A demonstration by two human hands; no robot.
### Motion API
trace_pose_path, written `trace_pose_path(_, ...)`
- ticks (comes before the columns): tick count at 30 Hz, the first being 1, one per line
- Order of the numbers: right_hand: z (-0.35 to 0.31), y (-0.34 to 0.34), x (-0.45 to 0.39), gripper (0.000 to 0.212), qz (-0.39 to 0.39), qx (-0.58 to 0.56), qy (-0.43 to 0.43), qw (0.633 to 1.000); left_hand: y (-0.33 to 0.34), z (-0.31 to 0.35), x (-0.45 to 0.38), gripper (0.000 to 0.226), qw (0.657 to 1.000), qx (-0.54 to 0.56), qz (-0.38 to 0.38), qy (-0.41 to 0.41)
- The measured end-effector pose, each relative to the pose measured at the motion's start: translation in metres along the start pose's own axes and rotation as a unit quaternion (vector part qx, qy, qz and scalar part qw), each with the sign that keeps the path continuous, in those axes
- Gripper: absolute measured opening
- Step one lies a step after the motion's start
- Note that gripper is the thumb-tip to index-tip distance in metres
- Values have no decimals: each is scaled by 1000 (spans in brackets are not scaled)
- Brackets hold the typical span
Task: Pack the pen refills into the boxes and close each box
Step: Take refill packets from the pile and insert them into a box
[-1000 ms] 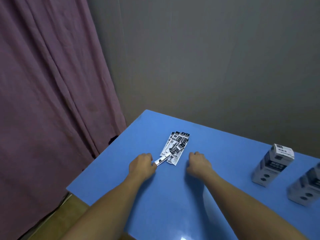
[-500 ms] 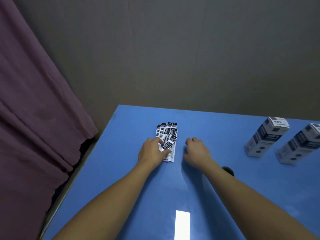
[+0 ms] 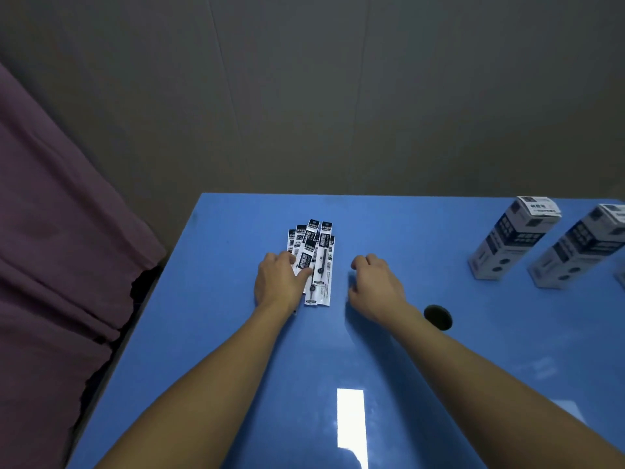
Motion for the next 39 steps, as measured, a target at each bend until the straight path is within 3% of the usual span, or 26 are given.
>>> trace_pose_path(4, 1, -2, 4, 37, 2, -4, 3, 1000, -4, 2, -2, 40, 1000, 1, -8, -26)
trace_pose_path(8, 3, -6, 4, 36, 2, 0, 12, 1000, -12, 2, -1, 14, 999, 17, 7, -44)
trace_pose_path(16, 3, -16, 1, 36, 5, -4, 14, 1000, -25, 0, -3, 12, 993, 85, -33, -70)
trace_pose_path(20, 4, -18, 0, 37, 2, -4, 17, 1000, -29, 0, -5, 28, 995, 60, -58, -56)
trace_pose_path(23, 6, -20, -1, 35, 0, 1, 23, 1000, -35, 0, -7, 8, 996, 40, -67, -51)
trace_pose_path(29, 13, -24, -3, 31, -8, 16, 39, 999, -47, 0, -13, 28, 996, 38, -67, -51)
trace_pose_path(32, 16, -28, -2, 30, -11, 19, 49, 999, -52, 7, -18, 31, 996, 45, -69, -28)
trace_pose_path(37, 33, -38, 9, 30, -8, 20, 83, 996, -59, 35, -25, 10, 991, 10, -115, 68)
trace_pose_path(39, 43, -44, 18, 30, -7, 16, 101, 995, -56, 50, -24, 17, 984, -10, -146, 103)
Point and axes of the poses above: each hand's wrist, its own x-axis away from the middle knuckle, its own y-axis out of the palm, z = x × y, the point moved 2 cm from there along -x, towards the middle knuckle, and after that the axes turned 10 degrees about -x, right-handed, at the moved point
